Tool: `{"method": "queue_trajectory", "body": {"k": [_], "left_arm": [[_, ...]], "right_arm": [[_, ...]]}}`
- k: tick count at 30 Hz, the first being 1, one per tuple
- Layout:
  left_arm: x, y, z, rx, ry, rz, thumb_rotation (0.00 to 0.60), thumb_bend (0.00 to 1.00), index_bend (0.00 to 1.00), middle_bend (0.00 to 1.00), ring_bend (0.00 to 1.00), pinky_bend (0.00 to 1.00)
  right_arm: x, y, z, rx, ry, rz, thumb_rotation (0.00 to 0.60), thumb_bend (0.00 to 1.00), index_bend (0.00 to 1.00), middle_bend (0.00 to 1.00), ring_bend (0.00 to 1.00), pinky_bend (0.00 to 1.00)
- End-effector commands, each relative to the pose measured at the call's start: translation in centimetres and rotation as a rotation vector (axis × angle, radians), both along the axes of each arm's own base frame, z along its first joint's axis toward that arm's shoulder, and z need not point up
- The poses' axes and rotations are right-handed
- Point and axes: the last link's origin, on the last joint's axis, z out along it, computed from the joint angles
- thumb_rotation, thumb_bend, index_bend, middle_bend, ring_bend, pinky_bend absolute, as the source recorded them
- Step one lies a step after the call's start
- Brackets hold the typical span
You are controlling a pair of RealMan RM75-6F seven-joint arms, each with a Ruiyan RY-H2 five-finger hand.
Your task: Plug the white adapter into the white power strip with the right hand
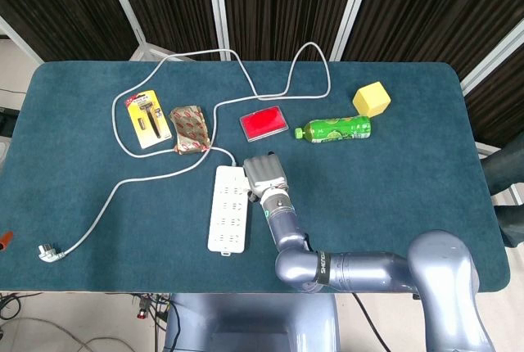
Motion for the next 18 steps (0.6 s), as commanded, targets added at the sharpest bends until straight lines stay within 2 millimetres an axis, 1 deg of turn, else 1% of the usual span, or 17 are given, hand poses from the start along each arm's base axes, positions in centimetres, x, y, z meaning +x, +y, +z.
{"method": "queue_trajectory", "body": {"k": [1,10,18], "left_arm": [[0.0,0.0,-0.1,-0.002,0.002,0.0,0.6,0.1,0.2,0.0,0.0,0.0],[0.0,0.1,-0.2,-0.006,0.007,0.003,0.6,0.1,0.2,0.0,0.0,0.0],[-0.1,0.2,-0.1,-0.005,0.004,0.007,0.6,0.1,0.2,0.0,0.0,0.0]], "right_arm": [[0.5,0.0,-0.3,0.007,-0.007,0.002,0.6,0.6,0.7,0.61,0.49,0.22],[1.6,-0.1,-1.0,0.035,-0.003,0.025,0.6,0.6,0.7,0.61,0.49,0.22],[2.0,-0.1,-1.5,0.059,0.024,0.045,0.6,0.6,0.7,0.61,0.49,0.22]]}}
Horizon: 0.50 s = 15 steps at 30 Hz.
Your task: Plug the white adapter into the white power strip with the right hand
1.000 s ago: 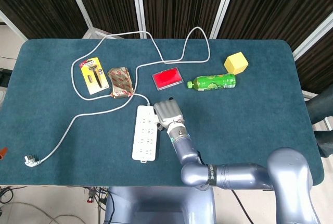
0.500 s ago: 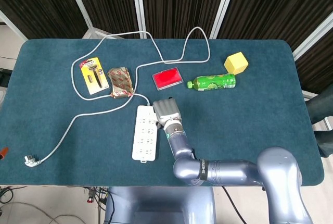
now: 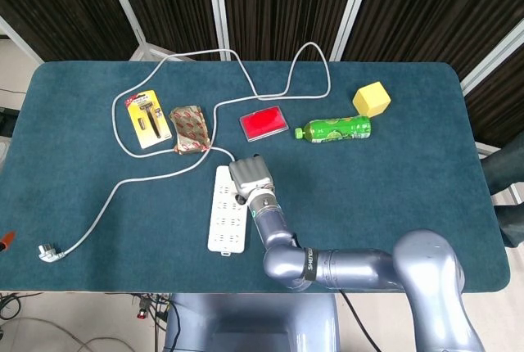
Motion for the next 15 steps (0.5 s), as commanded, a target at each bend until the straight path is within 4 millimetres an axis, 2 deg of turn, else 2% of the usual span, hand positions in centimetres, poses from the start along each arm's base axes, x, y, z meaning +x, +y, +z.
{"method": "queue_trajectory", "body": {"k": [1,15], "left_arm": [[0.01,0.01,-0.01,-0.001,0.0,-0.001,0.6,0.1,0.2,0.0,0.0,0.0],[-0.04,0.09,-0.03,0.001,0.003,0.004,0.6,0.1,0.2,0.0,0.0,0.0]], "right_arm": [[0.01,-0.12,-0.18,0.0,0.017,0.005,0.6,0.6,0.7,0.61,0.49,0.22],[0.27,-0.65,-1.0,-0.032,0.092,0.042,0.6,0.6,0.7,0.61,0.49,0.22]]}}
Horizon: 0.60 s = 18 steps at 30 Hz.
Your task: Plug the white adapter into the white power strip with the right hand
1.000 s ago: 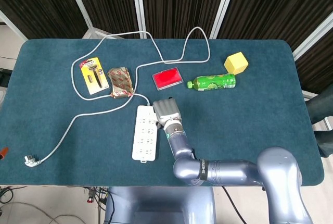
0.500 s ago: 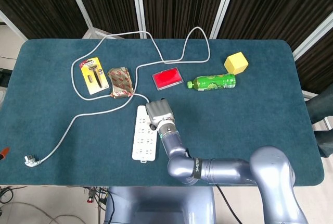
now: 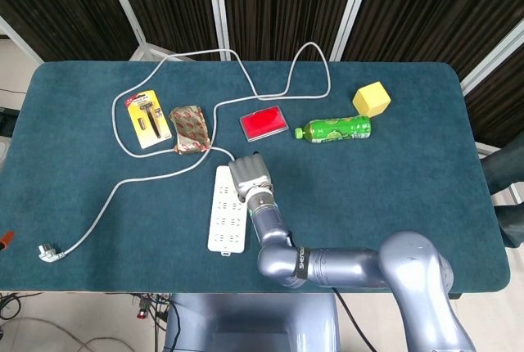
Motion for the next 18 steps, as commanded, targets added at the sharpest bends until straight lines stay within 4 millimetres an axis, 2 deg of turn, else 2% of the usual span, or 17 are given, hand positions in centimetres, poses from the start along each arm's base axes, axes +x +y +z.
{"method": "queue_trajectory", "body": {"k": [1,18], "left_arm": [[-0.01,0.01,-0.02,-0.001,0.001,0.001,0.6,0.1,0.2,0.0,0.0,0.0],[0.01,0.02,-0.07,0.001,0.005,0.002,0.6,0.1,0.2,0.0,0.0,0.0]], "right_arm": [[0.1,0.02,-0.1,-0.001,0.004,0.0,0.6,0.6,0.7,0.61,0.49,0.22],[-0.18,-0.4,-0.09,-0.013,0.004,-0.024,0.6,0.6,0.7,0.61,0.49,0.22]]}}
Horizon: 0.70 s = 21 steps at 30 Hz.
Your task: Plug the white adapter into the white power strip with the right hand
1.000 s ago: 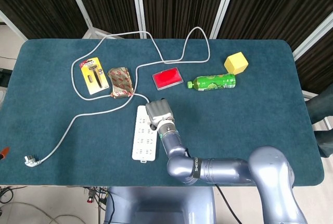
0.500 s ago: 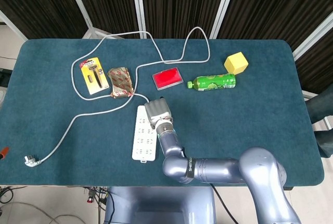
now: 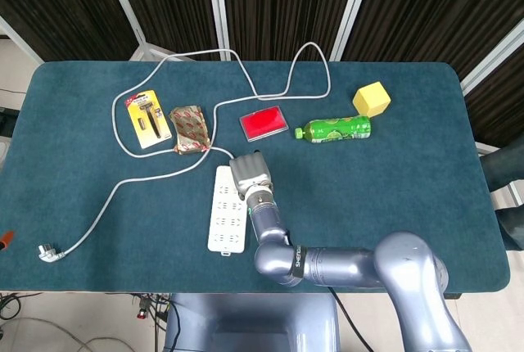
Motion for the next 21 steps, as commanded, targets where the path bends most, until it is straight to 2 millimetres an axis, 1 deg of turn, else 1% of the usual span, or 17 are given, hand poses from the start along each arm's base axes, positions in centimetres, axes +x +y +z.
{"method": "queue_trajectory", "body": {"k": [1,21], "left_arm": [[0.01,-0.02,0.01,0.001,0.0,0.0,0.6,0.1,0.2,0.0,0.0,0.0],[-0.07,0.04,0.07,0.004,0.0,0.004,0.6,0.1,0.2,0.0,0.0,0.0]], "right_arm": [[-0.14,0.05,-0.03,0.004,0.002,-0.004,0.6,0.6,0.7,0.61,0.49,0.22],[-0.19,0.25,-0.34,0.015,0.001,-0.012,0.6,0.6,0.7,0.61,0.49,0.22]]}}
